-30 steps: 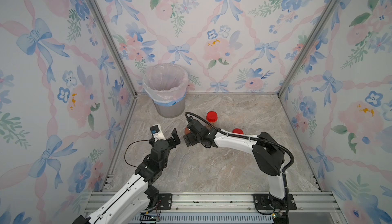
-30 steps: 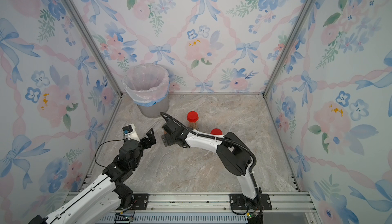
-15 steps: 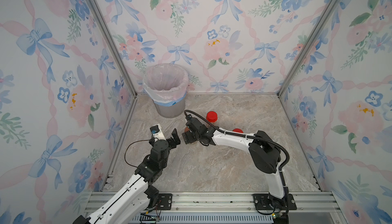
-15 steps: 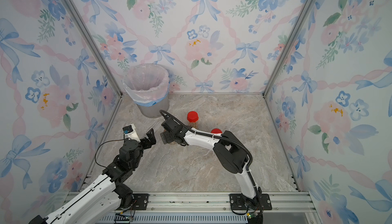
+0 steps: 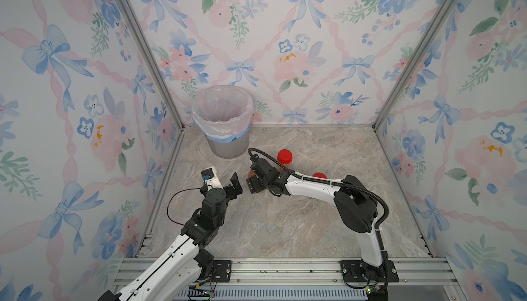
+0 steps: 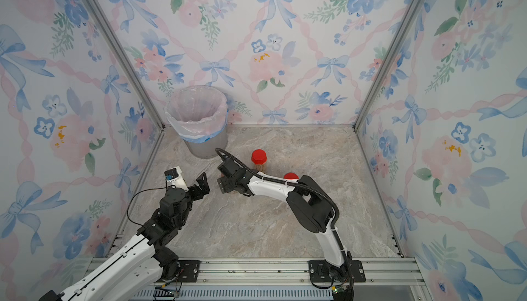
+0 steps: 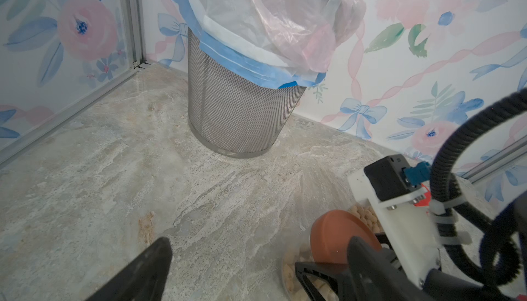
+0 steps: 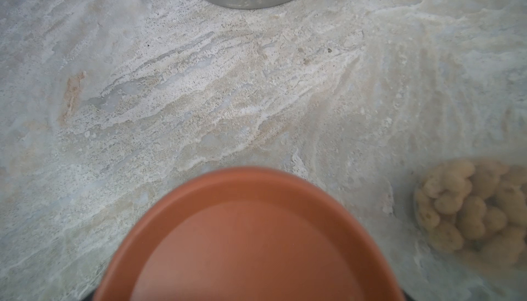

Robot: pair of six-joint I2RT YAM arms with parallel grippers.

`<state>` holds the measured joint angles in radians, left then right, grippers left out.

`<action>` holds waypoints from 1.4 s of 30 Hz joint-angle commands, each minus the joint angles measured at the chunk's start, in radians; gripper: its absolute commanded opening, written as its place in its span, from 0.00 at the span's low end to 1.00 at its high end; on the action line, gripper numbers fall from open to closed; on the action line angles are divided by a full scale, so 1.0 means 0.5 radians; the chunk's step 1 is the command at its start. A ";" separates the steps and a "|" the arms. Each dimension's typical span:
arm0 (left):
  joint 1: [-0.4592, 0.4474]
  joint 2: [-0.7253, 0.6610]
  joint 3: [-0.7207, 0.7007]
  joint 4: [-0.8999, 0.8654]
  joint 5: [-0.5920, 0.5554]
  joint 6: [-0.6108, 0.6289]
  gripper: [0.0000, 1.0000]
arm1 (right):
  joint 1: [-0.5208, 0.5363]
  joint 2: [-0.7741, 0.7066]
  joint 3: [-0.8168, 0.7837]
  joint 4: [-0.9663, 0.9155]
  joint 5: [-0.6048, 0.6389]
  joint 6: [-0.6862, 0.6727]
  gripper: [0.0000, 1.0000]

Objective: Empty moldy peanuts from jars
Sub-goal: Pick up the jar from the center of the board.

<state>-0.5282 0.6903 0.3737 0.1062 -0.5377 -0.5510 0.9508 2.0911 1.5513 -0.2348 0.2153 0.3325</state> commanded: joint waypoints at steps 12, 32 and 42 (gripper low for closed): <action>0.019 -0.151 -0.117 0.139 0.084 0.099 0.98 | -0.052 -0.277 0.127 -0.340 -0.257 0.163 0.59; -0.193 0.236 -0.151 1.100 0.797 0.727 0.98 | -0.403 -0.846 0.295 -0.809 -0.774 0.204 0.61; -0.214 0.597 -0.011 1.241 0.977 1.022 0.98 | -0.420 -0.802 0.376 -0.788 -0.887 0.169 0.60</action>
<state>-0.6308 0.9615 0.3374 0.6739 -0.0834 -0.1135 0.7460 1.6913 1.6794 -0.6628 -0.1833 0.4328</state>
